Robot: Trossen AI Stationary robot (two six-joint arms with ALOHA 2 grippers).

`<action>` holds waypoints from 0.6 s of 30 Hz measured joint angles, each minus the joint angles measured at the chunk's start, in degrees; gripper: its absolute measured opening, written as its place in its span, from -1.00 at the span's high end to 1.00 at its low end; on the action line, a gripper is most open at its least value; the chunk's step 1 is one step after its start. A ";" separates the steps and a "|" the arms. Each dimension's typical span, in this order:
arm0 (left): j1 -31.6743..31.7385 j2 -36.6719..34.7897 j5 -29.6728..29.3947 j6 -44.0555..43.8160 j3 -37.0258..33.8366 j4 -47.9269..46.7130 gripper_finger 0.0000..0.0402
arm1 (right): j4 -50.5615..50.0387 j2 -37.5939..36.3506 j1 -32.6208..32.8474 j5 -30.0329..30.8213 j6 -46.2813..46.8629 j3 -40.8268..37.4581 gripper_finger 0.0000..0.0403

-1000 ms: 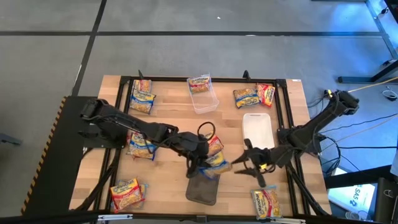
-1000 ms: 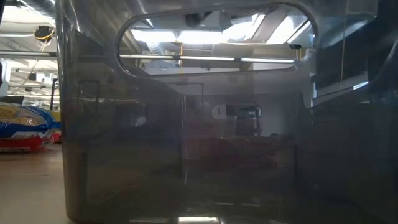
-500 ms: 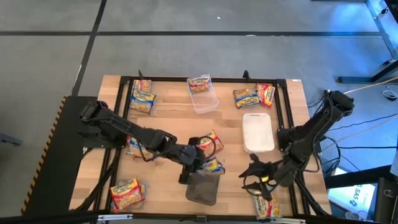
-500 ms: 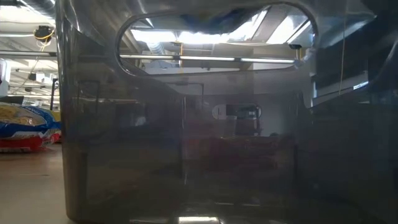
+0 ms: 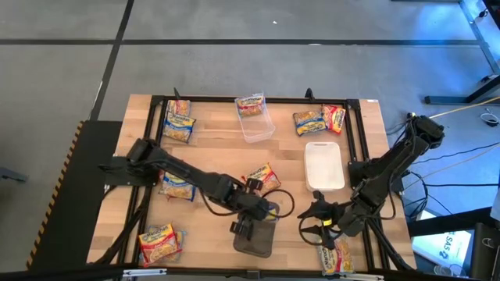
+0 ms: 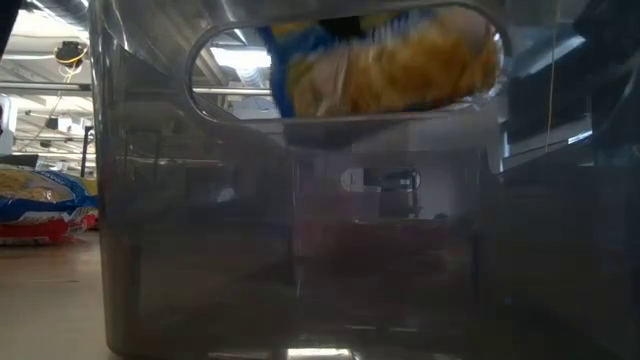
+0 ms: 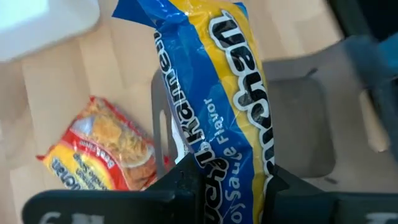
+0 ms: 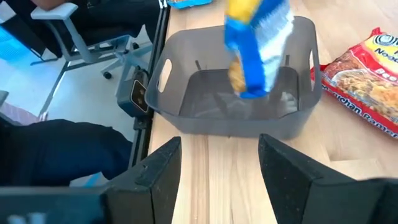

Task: Sort Maruchan noodles
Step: Put the bottom right blue noodle pack into the black bin

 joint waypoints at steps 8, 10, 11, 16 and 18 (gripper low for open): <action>1.77 2.61 -0.25 -2.80 0.14 -2.06 0.66 | -0.20 0.00 0.00 0.15 0.36 0.00 0.08; 1.93 2.76 -0.18 -3.61 0.14 -3.18 0.67 | -0.23 0.00 0.00 0.36 0.36 0.00 0.08; 2.04 2.98 -0.22 -3.85 0.14 -3.32 0.67 | -0.23 0.00 0.00 0.44 0.36 0.00 0.08; 2.66 4.79 -0.18 -4.25 0.15 -3.52 0.67 | -0.25 0.00 0.00 0.42 0.32 0.00 0.08; 2.74 5.86 0.06 -4.45 0.16 -3.89 0.66 | -0.26 0.00 0.00 0.45 0.22 0.00 0.08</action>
